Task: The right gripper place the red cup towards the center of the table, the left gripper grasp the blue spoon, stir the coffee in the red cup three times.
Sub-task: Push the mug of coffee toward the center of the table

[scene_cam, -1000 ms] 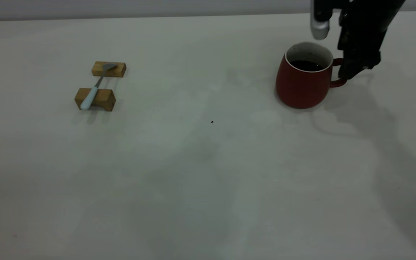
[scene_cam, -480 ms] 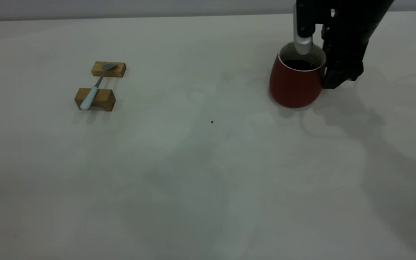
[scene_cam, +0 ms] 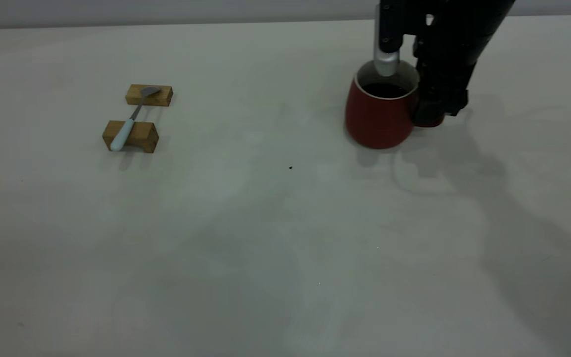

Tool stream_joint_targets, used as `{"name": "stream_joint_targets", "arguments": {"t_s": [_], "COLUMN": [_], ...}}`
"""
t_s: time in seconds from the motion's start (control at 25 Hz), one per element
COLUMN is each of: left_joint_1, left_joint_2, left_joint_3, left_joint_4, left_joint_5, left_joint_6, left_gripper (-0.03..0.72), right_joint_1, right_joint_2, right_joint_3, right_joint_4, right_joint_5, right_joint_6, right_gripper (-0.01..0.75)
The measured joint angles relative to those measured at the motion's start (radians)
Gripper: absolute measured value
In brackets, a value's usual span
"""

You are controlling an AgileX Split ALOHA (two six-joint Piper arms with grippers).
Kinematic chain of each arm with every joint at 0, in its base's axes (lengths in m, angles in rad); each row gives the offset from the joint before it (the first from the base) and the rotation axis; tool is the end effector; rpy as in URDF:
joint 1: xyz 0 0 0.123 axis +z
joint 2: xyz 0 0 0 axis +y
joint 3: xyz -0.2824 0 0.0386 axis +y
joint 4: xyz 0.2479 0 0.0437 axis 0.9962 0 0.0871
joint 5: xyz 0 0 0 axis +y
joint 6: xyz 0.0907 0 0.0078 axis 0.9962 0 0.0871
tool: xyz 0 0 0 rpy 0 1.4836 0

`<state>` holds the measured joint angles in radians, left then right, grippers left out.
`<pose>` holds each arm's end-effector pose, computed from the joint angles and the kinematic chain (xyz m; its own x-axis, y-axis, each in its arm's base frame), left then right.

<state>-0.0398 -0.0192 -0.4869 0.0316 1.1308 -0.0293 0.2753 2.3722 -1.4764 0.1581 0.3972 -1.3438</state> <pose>-0.0092 0.0030 0.2679 -0.5116 0.0045 -0.8592 0.0071 1.0000 0.0010 0.4329 0.1281 0.0407 -0.0546 -0.9813 -0.1845 -0.9423 0.1118 -0.3156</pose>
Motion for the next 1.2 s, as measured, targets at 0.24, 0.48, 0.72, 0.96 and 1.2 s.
{"name": "stream_joint_targets", "arguments": {"t_s": [0.24, 0.48, 0.72, 0.96, 1.2], "left_joint_1": [0.000, 0.000, 0.000, 0.000, 0.000], "left_joint_2": [0.000, 0.000, 0.000, 0.000, 0.000], "left_joint_3": [0.000, 0.000, 0.000, 0.000, 0.000], "left_joint_4": [0.000, 0.000, 0.000, 0.000, 0.000], "left_joint_5": [0.000, 0.000, 0.000, 0.000, 0.000], "left_joint_6": [0.000, 0.000, 0.000, 0.000, 0.000], "left_gripper": [0.515, 0.515, 0.515, 0.515, 0.515], "right_joint_1": [0.047, 0.094, 0.141, 0.176, 0.186], "right_joint_2": [0.000, 0.001, 0.001, 0.001, -0.004], "right_joint_3": [0.000, 0.000, 0.000, 0.000, 0.000], "right_joint_4": [0.042, 0.112, 0.195, 0.265, 0.354], "right_joint_5": [-0.007, -0.023, -0.055, -0.072, -0.071], "right_joint_6": [0.000, 0.000, 0.000, 0.000, 0.000], "right_gripper": [0.631, 0.624, 0.616, 0.612, 0.608]}}
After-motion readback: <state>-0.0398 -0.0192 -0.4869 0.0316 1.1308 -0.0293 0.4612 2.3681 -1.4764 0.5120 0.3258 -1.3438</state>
